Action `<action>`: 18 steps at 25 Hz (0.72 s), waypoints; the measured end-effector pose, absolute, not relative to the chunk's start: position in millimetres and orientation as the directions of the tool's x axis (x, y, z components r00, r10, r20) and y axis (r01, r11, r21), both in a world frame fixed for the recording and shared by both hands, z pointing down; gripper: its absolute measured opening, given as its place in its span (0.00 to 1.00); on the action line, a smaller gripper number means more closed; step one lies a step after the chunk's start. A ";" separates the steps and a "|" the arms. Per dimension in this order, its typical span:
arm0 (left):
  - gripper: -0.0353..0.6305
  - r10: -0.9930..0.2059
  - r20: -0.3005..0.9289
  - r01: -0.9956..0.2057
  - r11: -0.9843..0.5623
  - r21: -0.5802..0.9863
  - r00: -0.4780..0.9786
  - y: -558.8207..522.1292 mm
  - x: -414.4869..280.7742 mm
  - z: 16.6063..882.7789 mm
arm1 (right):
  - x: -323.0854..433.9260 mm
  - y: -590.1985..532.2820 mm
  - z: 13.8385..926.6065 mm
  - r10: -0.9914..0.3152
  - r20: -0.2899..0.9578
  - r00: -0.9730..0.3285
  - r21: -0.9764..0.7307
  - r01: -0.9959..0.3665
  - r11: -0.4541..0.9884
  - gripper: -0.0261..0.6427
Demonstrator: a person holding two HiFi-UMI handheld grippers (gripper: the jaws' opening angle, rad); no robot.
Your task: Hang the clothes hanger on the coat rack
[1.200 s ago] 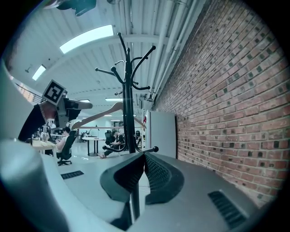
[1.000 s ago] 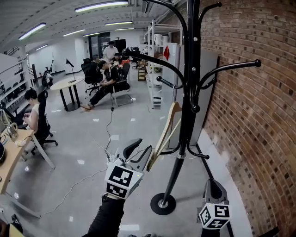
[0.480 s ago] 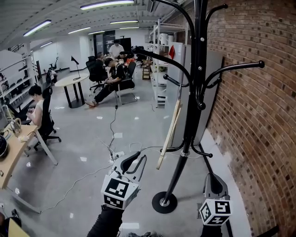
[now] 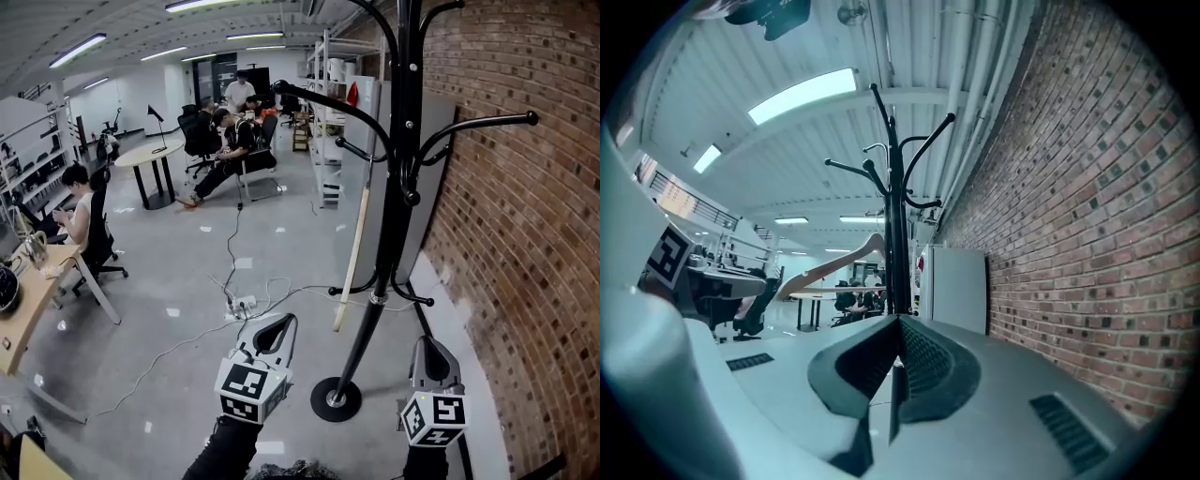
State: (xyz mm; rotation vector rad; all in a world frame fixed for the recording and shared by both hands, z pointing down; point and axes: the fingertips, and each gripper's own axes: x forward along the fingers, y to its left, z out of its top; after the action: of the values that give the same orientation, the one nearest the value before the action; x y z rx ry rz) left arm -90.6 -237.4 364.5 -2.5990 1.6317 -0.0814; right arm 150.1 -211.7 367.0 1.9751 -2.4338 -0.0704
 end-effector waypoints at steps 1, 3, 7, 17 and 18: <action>0.06 -0.903 0.010 -0.899 -0.429 -0.088 0.429 -235.9 -92.2 368.8 | 148.1 -210.0 367.0 -0.979 -0.029 -0.204 0.042 -0.978 0.203 0.05; 0.06 -0.908 0.009 -0.904 -0.419 -0.087 0.420 -232.8 -92.8 375.1 | 147.1 -207.7 368.1 -0.980 -0.037 -0.197 0.045 -0.980 0.196 0.05; 0.06 -0.912 0.004 -0.908 -0.410 -0.084 0.411 -230.9 -86.8 379.9 | 150.2 -208.4 366.8 -0.980 -0.045 -0.192 0.040 -0.981 0.191 0.05; 0.06 -0.907 0.032 -0.904 -0.420 -0.075 0.419 -226.4 -84.3 385.3 | 144.6 -202.2 363.6 -0.980 -0.031 -0.197 0.053 -0.979 0.195 0.05; 0.06 -0.908 0.031 -0.904 -0.419 -0.078 0.418 -226.6 -84.2 384.5 | 144.6 -202.2 363.6 -0.980 -0.029 -0.195 0.055 -0.980 0.193 0.05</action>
State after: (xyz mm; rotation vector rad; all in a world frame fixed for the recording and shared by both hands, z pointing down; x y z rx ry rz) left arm -84.2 -226.6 384.5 -2.6038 1.6652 -0.1063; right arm 144.6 -202.2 363.6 1.9847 -2.4166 -0.0952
